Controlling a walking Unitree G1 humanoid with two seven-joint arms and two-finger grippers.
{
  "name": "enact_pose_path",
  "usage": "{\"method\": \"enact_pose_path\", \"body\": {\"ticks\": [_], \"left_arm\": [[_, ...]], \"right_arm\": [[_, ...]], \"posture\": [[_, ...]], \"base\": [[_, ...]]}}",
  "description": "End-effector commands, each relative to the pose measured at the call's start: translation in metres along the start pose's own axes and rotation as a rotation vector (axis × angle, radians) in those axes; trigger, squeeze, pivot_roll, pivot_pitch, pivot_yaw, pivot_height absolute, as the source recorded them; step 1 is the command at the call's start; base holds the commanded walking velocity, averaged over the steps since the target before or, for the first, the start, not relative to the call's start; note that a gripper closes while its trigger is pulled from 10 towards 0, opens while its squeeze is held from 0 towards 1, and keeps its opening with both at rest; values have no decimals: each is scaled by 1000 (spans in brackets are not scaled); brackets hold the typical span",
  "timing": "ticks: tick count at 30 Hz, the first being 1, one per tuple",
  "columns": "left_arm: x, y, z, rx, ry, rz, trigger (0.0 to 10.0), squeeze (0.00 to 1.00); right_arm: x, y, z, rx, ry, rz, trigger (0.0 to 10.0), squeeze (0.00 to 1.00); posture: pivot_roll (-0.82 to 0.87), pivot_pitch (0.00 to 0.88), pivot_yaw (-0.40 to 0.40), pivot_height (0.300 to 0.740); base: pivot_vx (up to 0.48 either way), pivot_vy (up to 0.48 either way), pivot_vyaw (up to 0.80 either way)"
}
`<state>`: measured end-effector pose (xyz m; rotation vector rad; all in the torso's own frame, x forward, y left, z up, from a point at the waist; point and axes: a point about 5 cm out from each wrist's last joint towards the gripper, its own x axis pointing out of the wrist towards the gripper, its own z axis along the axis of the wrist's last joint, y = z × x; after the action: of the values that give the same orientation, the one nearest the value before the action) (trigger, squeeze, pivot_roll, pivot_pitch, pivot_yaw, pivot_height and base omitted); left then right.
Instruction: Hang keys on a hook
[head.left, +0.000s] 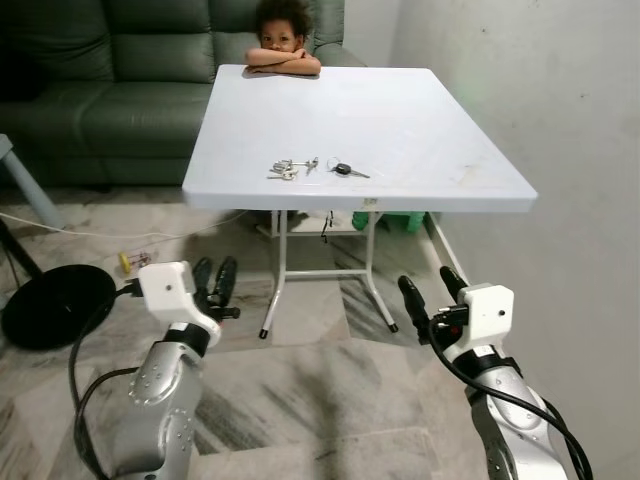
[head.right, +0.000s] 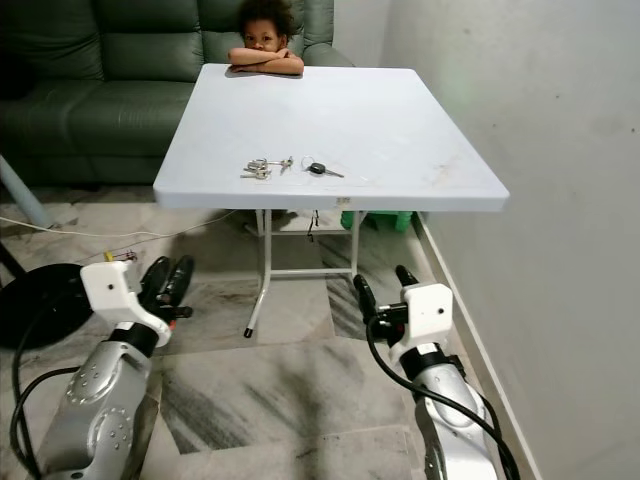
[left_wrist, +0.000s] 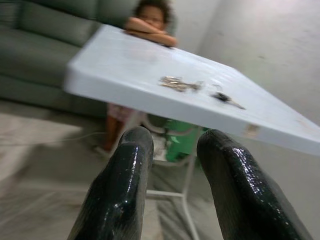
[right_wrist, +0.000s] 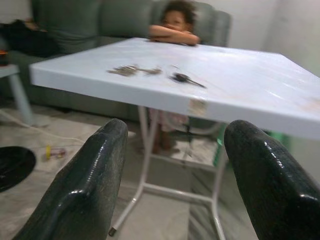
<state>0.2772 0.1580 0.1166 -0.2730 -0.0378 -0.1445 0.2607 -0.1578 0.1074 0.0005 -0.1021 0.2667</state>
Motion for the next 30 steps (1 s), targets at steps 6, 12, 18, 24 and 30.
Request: {"method": "enact_pose_path", "body": {"ticks": [6,12,18,24,30], "left_arm": [[1,-1,-2,-2,10,6,10000,0],[1,-2,-4,4,20,8,10000,0],[1,-2,-4,5,23,10,10000,0],[0,-2,-6,5,29,12,10000,0],[1,-3,-6,6,28,8,10000,0]], "right_arm": [[3,3,5,-15,-11,23,10000,0],[4,3,6,-15,-12,24,10000,0],[3,3,7,-16,-11,26,10000,0],[2,5,8,9,-28,34,10000,0],[2,3,7,20,-20,21,10000,0]], "posture": [[93,0,-59,740],[92,0,-60,740],[91,0,-60,740],[89,0,-61,740],[87,0,-63,740]], "base": [[0,0,800],[0,0,800],[0,0,800],[0,0,760],[0,0,0]]}}
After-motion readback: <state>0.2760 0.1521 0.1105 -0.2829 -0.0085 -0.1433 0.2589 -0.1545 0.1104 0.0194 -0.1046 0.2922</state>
